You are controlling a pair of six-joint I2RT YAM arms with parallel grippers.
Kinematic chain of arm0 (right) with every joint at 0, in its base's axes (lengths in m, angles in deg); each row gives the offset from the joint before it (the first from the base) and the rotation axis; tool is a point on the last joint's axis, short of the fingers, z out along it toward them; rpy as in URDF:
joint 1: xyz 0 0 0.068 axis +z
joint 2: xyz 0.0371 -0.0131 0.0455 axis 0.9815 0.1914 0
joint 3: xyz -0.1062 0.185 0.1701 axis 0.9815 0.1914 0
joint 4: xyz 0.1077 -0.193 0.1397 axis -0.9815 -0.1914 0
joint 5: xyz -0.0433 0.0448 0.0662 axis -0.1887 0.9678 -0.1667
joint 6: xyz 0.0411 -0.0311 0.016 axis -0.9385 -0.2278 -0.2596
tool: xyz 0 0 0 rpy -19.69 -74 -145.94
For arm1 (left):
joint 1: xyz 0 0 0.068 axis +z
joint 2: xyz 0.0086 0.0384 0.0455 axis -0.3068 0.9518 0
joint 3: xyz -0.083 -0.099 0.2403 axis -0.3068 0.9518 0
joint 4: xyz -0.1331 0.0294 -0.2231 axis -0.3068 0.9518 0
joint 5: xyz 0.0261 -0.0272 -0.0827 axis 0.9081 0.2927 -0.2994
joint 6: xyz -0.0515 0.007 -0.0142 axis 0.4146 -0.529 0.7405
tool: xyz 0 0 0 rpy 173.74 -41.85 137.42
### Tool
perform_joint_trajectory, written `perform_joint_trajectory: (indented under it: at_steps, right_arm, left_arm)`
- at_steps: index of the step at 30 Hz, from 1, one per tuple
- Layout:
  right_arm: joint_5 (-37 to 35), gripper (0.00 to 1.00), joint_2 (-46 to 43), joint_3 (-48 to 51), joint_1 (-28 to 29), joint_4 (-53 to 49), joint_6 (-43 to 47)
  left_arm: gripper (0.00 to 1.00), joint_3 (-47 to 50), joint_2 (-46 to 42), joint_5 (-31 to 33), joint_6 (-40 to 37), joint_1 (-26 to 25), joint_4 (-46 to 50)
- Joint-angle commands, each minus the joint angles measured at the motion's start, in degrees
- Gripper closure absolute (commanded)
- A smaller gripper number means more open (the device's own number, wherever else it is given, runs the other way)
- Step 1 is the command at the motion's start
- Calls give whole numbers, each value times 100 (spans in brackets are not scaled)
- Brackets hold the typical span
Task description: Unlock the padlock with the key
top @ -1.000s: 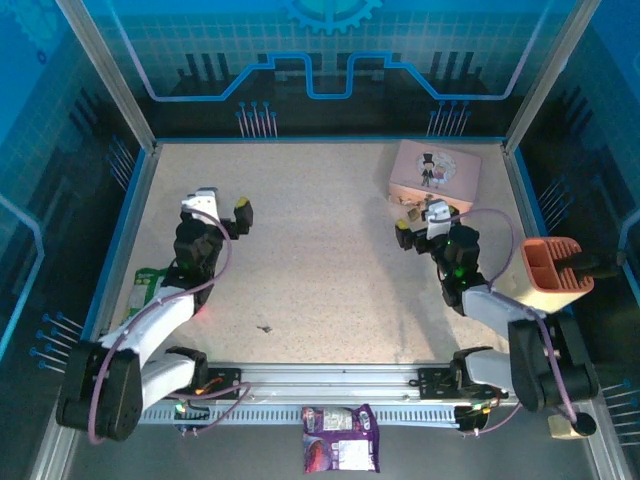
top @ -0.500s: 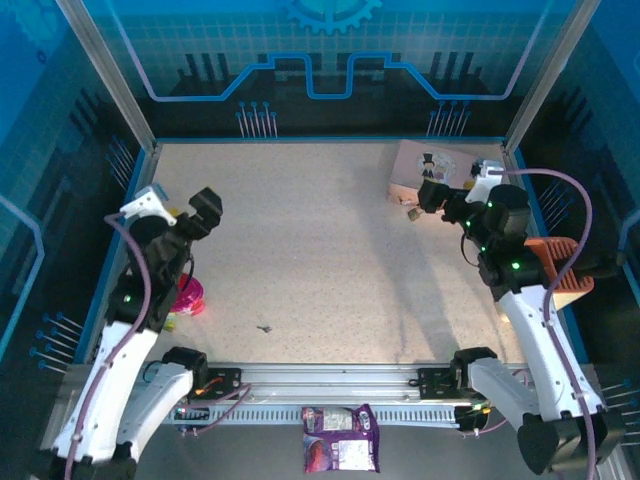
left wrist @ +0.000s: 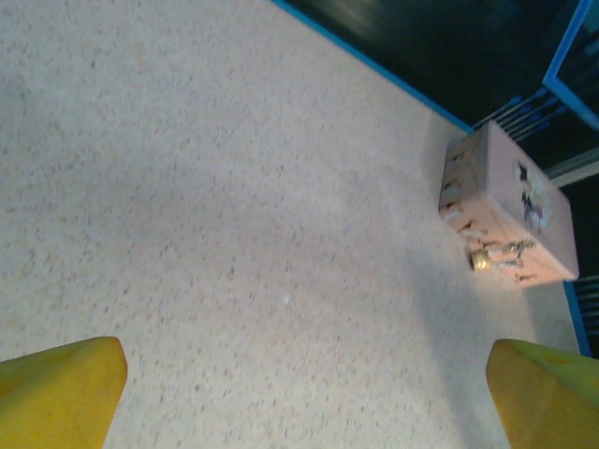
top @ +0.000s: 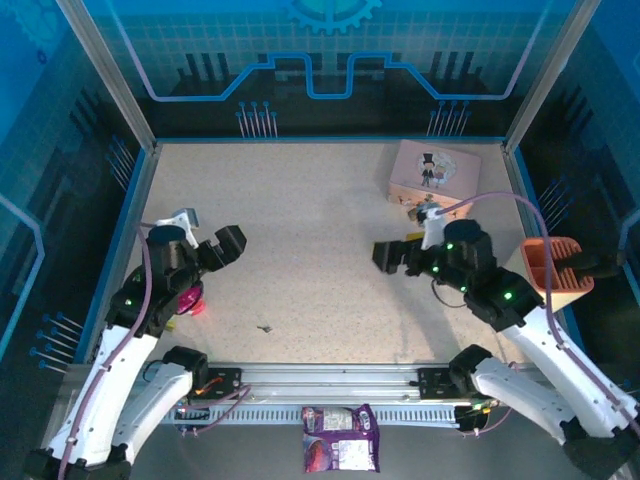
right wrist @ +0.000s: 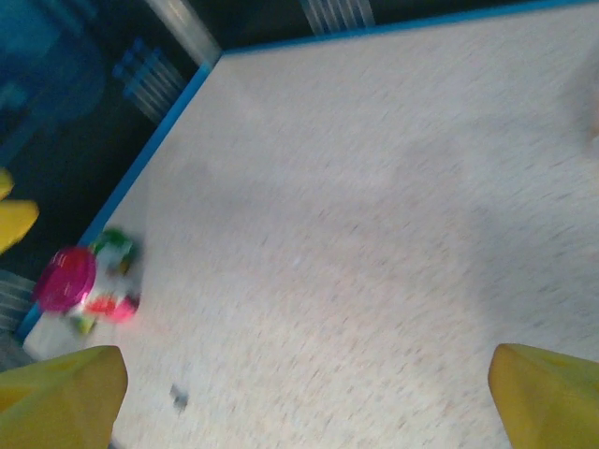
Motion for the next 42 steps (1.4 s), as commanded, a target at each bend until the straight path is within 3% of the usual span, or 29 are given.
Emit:
perform_joint_trajectory:
  at_steps: [1, 4, 9, 14, 21, 32, 42]
  right_arm:
    - [-1021, 0, 443, 60, 1068, -140, -526]
    - [-1260, 0, 1334, -118, 2013, 47, -837]
    - [-1118, 2, 2936, -737, 2965, 429, -1136]
    - [-636, 9, 4494, -1595, 3294, 543, -1283]
    - [-4, 25, 6366, -2963, 3453, 11, -1399]
    - [-6, 50, 7465, -3847, 3464, -645, -1393]
    - [-278, 59, 7827, -4199, 3426, -1023, -1439]
  left_arm:
    - [1, -407, -164, 48, -199, -78, 702]
    - [1, -569, -419, 344, -392, -82, 1020]
    - [1, -686, -979, 1006, -663, -83, 1397]
    - [1, -508, -1511, 1577, -643, -80, 1494]
    - [1, -400, -1906, 1697, -593, -78, 1466]
    - [1, -365, -1971, 1707, -555, -218, 1512]
    - [1, -339, -1976, 1646, -527, -276, 1499]
